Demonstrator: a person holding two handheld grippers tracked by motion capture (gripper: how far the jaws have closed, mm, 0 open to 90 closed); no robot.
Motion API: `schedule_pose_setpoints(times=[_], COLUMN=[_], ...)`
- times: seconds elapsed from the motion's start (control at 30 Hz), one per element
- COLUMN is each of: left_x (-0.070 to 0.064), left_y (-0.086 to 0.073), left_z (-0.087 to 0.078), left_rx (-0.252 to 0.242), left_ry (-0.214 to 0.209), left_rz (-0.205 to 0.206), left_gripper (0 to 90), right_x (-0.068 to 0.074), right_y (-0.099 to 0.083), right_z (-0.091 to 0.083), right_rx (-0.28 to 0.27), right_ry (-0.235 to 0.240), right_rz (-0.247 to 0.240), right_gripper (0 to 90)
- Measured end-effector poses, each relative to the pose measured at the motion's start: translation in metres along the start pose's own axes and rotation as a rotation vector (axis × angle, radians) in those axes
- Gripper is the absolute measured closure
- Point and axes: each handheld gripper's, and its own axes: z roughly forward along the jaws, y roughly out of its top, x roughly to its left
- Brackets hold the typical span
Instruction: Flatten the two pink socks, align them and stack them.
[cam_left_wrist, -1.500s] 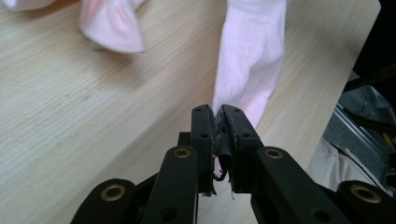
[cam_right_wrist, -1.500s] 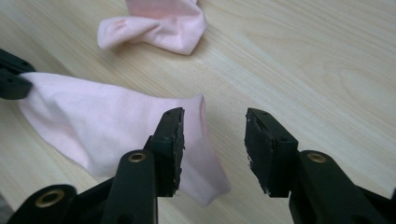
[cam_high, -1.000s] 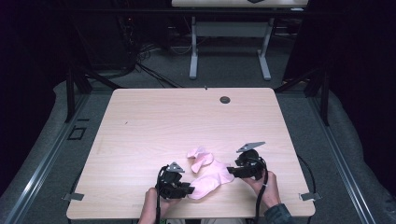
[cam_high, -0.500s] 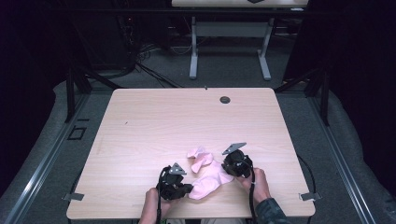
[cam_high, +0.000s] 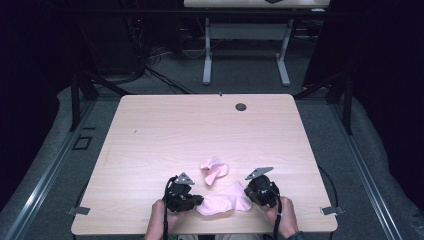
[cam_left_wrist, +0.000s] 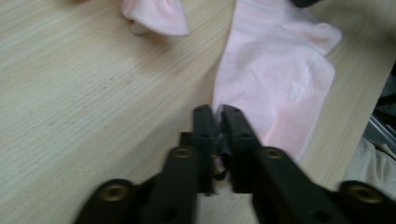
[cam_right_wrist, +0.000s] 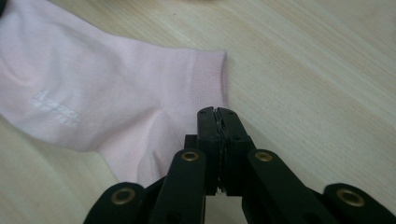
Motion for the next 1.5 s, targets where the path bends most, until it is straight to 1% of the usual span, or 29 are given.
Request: schedule_pose_setpoints(times=[0.1, 0.13, 0.17, 0.27, 0.33, 0.37, 0.4, 0.43, 0.47, 0.5, 0.57, 0.6, 0.63, 0.7, 0.73, 0.77, 0.83, 0.9, 0.93, 1.0, 1.07, 1.1, 1.17, 1.23, 1.27, 1.3, 1.37, 1.4, 1.5], left_x=[0.007, 0.01, 0.014, 0.03, 0.04, 0.044, 0.044, 0.051, 0.053, 0.055, 0.057, 0.058, 0.058, 0.057, 0.058, 0.058, 0.059, 0.061, 0.061, 0.061, 0.061, 0.062, 0.063, 0.063, 0.063, 0.063, 0.062, 0.062, 0.06], left_y=[0.005, 0.007, 0.01, 0.022, 0.031, 0.035, 0.035, 0.043, 0.046, 0.049, 0.053, 0.055, 0.056, 0.058, 0.059, 0.06, 0.062, 0.064, 0.065, 0.067, 0.068, 0.069, 0.069, 0.07, 0.07, 0.07, 0.07, 0.07, 0.071], left_z=[-0.008, -0.012, -0.015, -0.019, -0.017, -0.016, -0.016, -0.009, -0.006, -0.003, 0.001, 0.004, 0.007, 0.012, 0.014, 0.016, 0.02, 0.021, 0.022, 0.024, 0.027, 0.029, 0.03, 0.032, 0.032, 0.033, 0.033, 0.032, 0.03], left_rx=[-0.029, -0.046, -0.062, -0.083, -0.083, -0.072, -0.072, -0.054, -0.041, -0.034, -0.038, -0.038, -0.042, -0.033, -0.029, -0.021, -0.023, -0.032, -0.034, -0.031, -0.021, -0.022, -0.026, -0.032, -0.031, -0.034, -0.036, -0.036, -0.043], left_ry=[0.048, 0.072, 0.094, 0.145, 0.154, 0.168, 0.168, 0.185, 0.191, 0.176, 0.157, 0.138, 0.131, 0.092, 0.092, 0.087, 0.097, 0.079, 0.081, 0.061, 0.064, 0.059, 0.052, 0.039, 0.034, 0.027, 0.033, 0.02, 0.013], left_rz=[0.004, 0.014, 0.02, 0.04, 0.053, 0.068, 0.068, 0.091, 0.106, 0.122, 0.129, 0.141, 0.143, 0.164, 0.171, 0.175, 0.181, 0.189, 0.191, 0.201, 0.216, 0.216, 0.215, 0.214, 0.214, 0.215, 0.21, 0.207, 0.199], left_gripper=[58.5, 56.7, 54.1, 54.1, 53.8, 53.6, 53.7, 53.6, 53.5, 53.5, 53.8, 54.1, 54.6, 55.5, 55.6, 56.8, 57.5, 60.8, 63.0, 66.2, 70.6, 73.2, 79.4, 86.0, 88.0, 88.3, 88.7, 88.8, 89.0], right_x=[-0.001, -0.002, -0.001, 0.005, 0.013, 0.016, 0.02, 0.025, 0.028, 0.032, 0.038, 0.041, 0.043, 0.046, 0.048, 0.049, 0.052, 0.053, 0.054, 0.055, 0.056, 0.056, 0.055, 0.054, 0.053, 0.052, 0.05, 0.049, 0.046], right_y=[0.0, 0.003, 0.006, 0.021, 0.031, 0.035, 0.04, 0.045, 0.049, 0.052, 0.058, 0.061, 0.063, 0.068, 0.07, 0.072, 0.075, 0.078, 0.079, 0.081, 0.081, 0.081, 0.081, 0.081, 0.081, 0.081, 0.08, 0.079, 0.076], right_z=[-0.012, -0.015, -0.017, -0.021, -0.018, -0.016, -0.012, -0.009, -0.004, 0.001, 0.009, 0.014, 0.017, 0.023, 0.027, 0.029, 0.034, 0.04, 0.042, 0.047, 0.052, 0.054, 0.056, 0.059, 0.06, 0.06, 0.06, 0.059, 0.053], right_rx=[-0.068, -0.09, -0.117, -0.157, -0.172, -0.172, -0.175, -0.169, -0.163, -0.161, -0.141, -0.13, -0.116, -0.108, -0.107, -0.102, -0.095, -0.071, -0.064, -0.047, -0.054, -0.054, -0.05, -0.061, -0.05, -0.044, -0.053, -0.05, -0.079], right_ry=[0.034, 0.043, 0.072, 0.103, 0.111, 0.122, 0.125, 0.12, 0.122, 0.126, 0.121, 0.118, 0.108, 0.106, 0.085, 0.08, 0.073, 0.069, 0.061, 0.056, 0.053, 0.049, 0.043, 0.039, 0.048, 0.038, 0.046, 0.047, 0.041], right_rz=[0.036, 0.05, 0.063, 0.053, 0.034, 0.03, 0.023, 0.021, 0.011, 0.015, -0.007, -0.008, -0.014, -0.018, -0.032, -0.042, -0.041, -0.048, -0.051, -0.052, -0.049, -0.048, -0.052, -0.036, -0.04, -0.044, -0.033, -0.026, -0.009], right_gripper=[68.4, 64.2, 59.7, 49.4, 45.2, 42.4, 41.1, 39.9, 38.4, 37.4, 36.6, 35.0, 34.9, 34.5, 33.9, 33.7, 35.3, 38.2, 41.0, 46.0, 53.8, 56.2, 65.2, 73.0, 75.9, 80.1, 84.8, 86.4, 86.5])
